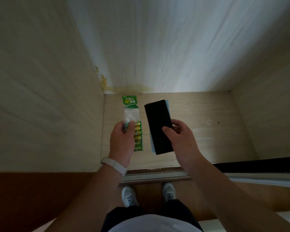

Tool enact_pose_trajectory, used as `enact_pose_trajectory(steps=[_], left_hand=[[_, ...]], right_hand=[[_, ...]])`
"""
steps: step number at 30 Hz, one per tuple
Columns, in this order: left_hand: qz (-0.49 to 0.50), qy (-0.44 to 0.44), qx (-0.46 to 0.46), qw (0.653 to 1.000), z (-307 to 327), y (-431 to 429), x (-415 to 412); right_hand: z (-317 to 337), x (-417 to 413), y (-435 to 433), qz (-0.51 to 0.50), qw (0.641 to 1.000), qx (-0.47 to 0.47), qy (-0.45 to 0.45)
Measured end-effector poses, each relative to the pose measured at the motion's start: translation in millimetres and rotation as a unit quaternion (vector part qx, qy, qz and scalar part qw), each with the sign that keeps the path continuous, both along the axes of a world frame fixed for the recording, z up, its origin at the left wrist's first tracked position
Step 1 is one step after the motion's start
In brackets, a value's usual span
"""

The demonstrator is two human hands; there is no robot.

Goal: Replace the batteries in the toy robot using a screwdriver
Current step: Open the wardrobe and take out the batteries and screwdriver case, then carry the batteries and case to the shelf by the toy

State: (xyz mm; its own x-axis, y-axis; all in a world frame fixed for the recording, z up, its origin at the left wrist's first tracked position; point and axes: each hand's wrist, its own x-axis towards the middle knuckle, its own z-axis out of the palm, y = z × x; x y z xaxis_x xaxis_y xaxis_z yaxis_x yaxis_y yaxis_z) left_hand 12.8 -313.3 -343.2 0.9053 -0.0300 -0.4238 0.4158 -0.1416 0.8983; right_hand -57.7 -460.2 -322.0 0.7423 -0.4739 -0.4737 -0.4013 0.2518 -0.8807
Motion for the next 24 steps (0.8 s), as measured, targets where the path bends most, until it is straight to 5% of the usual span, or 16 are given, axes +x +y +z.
enact_pose_trajectory(steps=[12, 24], left_hand=[[0.124, -0.056, 0.031, 0.99, 60, 9, -62], [0.339, -0.049, 0.028, 0.939, 85, 9, -199]], right_hand=[[52, -10, -4, 0.163, 0.984, -0.021, -0.062], [70, -53, 2, 0.405, 0.908, 0.038, -0.102]])
